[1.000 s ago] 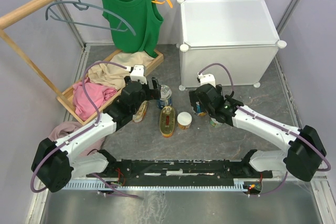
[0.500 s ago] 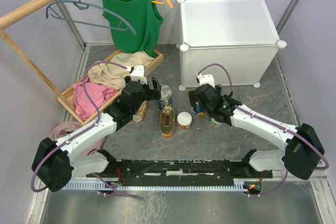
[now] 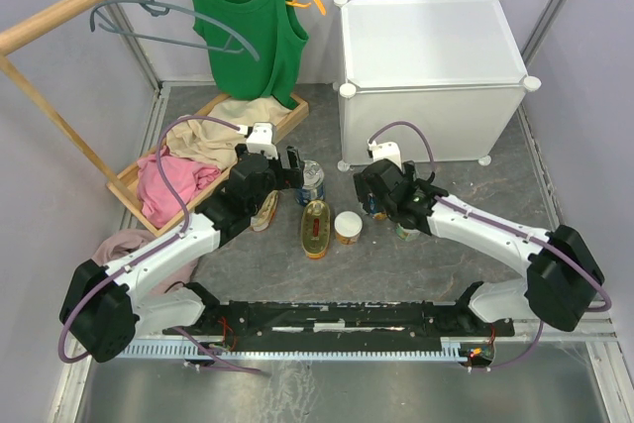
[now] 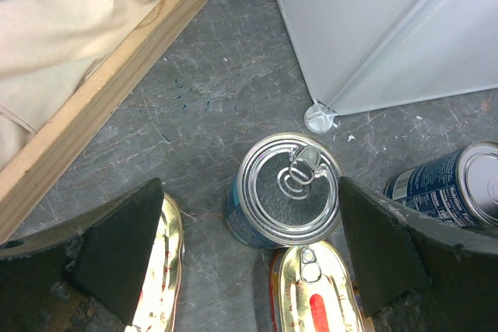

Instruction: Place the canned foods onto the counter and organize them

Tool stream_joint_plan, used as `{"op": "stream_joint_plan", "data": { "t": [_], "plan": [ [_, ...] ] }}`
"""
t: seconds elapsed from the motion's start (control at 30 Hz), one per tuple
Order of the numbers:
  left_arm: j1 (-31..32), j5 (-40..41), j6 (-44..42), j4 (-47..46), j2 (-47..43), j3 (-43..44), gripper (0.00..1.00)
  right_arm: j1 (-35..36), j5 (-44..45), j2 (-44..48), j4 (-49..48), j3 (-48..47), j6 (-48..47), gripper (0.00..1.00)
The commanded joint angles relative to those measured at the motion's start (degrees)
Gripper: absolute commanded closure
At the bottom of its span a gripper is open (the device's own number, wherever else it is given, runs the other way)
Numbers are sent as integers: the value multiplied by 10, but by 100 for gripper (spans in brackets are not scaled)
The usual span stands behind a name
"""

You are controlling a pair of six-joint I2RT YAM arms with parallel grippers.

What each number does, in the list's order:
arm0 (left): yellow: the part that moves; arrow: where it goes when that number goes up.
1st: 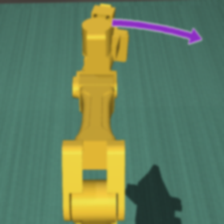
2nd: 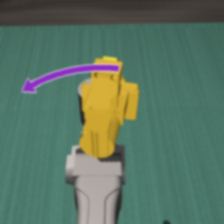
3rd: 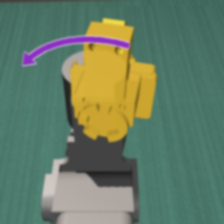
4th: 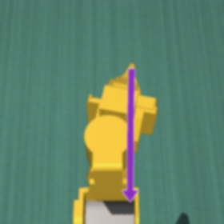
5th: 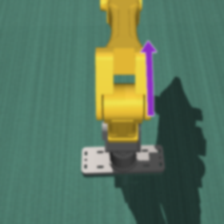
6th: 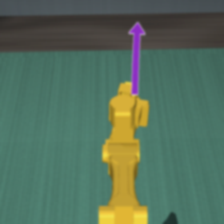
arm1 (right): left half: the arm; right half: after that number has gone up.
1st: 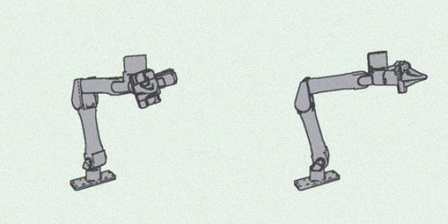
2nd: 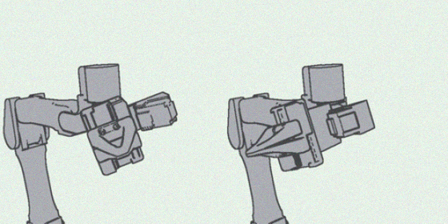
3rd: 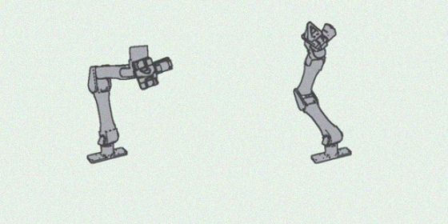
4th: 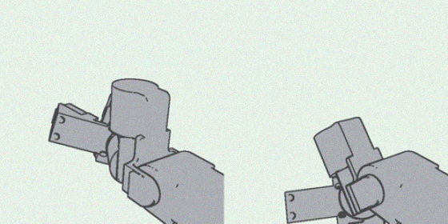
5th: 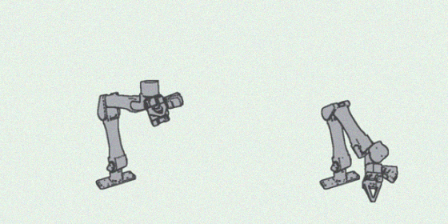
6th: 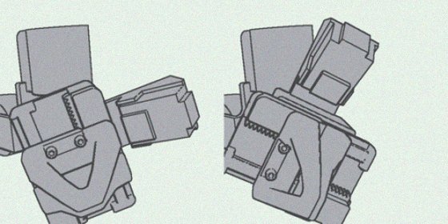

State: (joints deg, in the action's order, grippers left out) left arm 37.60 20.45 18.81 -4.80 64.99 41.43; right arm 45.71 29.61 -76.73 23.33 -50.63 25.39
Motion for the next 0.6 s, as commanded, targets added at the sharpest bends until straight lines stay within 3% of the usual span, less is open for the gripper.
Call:
{"op": "stream_joint_plan", "data": {
  "t": [0.0, 0.57],
  "plan": [
    [-2, -7, 24, -20, -3, 8, 1, 2, 21, -11, -23, -13, -4, 0],
    [-3, -20, 22, -28, 11, 8, 1, -20, 16, -59, -67, -16, -15, 0]
  ]
}}
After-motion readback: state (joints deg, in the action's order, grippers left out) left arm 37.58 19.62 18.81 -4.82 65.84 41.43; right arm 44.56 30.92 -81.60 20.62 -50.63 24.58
